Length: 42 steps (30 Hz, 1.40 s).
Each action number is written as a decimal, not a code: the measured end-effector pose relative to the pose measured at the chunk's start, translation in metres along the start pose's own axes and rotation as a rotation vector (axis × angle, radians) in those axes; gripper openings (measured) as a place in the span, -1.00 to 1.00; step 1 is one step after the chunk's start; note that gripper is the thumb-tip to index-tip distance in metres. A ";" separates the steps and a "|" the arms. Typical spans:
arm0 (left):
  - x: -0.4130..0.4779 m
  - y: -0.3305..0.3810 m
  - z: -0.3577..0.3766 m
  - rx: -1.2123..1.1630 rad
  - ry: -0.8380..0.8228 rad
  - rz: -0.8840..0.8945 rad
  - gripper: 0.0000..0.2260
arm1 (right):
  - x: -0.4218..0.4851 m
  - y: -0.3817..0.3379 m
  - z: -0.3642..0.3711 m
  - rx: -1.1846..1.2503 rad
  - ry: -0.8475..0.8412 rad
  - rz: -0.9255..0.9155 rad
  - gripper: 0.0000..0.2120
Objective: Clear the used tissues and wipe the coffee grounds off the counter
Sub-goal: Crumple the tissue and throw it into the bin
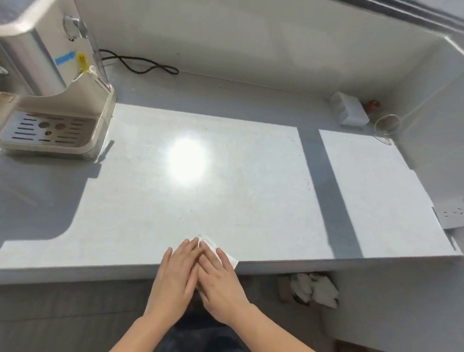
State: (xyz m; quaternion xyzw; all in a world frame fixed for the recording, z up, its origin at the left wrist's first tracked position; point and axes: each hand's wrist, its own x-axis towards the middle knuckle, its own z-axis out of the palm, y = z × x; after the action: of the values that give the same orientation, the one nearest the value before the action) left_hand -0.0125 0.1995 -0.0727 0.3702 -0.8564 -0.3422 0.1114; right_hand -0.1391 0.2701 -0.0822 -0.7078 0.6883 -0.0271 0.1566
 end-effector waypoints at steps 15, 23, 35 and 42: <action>-0.067 0.029 0.069 -0.088 -0.011 -0.216 -0.59 | -0.129 0.108 0.009 0.478 0.630 0.729 -0.36; -0.057 0.030 0.100 -0.798 -0.146 -0.749 -0.60 | -0.096 0.053 0.056 1.263 0.165 0.954 -0.78; -0.063 -0.012 0.123 -1.443 -0.331 -1.107 -0.63 | -0.071 0.039 0.090 1.060 -0.051 0.632 -0.72; -0.073 -0.018 0.144 -1.076 -0.114 -1.143 -0.76 | -0.074 0.045 0.105 1.268 -0.317 0.930 -0.90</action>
State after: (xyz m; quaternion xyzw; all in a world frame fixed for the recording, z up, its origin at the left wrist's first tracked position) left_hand -0.0149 0.3150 -0.1873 0.6304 -0.2541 -0.7325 0.0380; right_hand -0.1597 0.3618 -0.1800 -0.1202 0.7357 -0.2442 0.6203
